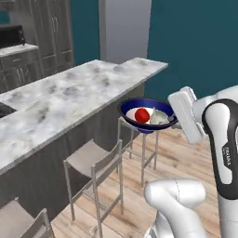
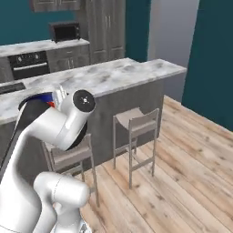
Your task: Place the bowl with the garlic and tomato on the second highest shelf of the fridge. Place the bowl with the fish and chicken drumstick on the top shelf of the fridge.
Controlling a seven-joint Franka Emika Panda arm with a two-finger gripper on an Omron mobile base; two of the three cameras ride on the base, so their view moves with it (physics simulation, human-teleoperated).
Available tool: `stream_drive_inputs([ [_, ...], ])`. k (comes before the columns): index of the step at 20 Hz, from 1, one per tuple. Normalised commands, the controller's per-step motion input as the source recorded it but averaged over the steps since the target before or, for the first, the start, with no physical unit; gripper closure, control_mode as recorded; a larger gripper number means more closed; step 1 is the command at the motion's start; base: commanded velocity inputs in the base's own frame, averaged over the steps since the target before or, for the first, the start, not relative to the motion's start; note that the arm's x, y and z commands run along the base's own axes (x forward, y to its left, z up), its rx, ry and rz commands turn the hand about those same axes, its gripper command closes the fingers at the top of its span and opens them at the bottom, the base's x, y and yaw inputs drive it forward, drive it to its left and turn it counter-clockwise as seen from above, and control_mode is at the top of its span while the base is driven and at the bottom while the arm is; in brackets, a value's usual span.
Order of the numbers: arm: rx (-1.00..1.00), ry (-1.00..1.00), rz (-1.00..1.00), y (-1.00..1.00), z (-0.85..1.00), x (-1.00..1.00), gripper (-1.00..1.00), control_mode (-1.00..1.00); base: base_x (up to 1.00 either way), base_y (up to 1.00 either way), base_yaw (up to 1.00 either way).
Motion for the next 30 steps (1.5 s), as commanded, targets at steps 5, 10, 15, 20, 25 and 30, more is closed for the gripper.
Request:
stream_drive_inputs([
  [5,0.0,0.0,0.0,0.0,0.0,0.0,1.0,1.0,0.0,-0.09,-0.93],
  [10,0.0,0.0,0.0,0.0,0.0,0.0,1.0,1.0,0.06,-0.75,-0.72],
  [15,0.0,0.0,0.0,0.0,0.0,0.0,1.0,1.0,0.59,-0.73,-0.55],
  [20,0.0,0.0,0.0,0.0,0.0,0.0,1.0,1.0,1.0,-0.28,-0.4],
  [25,0.0,0.0,0.0,0.0,0.0,0.0,1.0,1.0,1.0,0.3,-0.25],
  [30,0.0,0.0,0.0,0.0,0.0,0.0,1.0,1.0,1.0,0.08,-0.05],
])
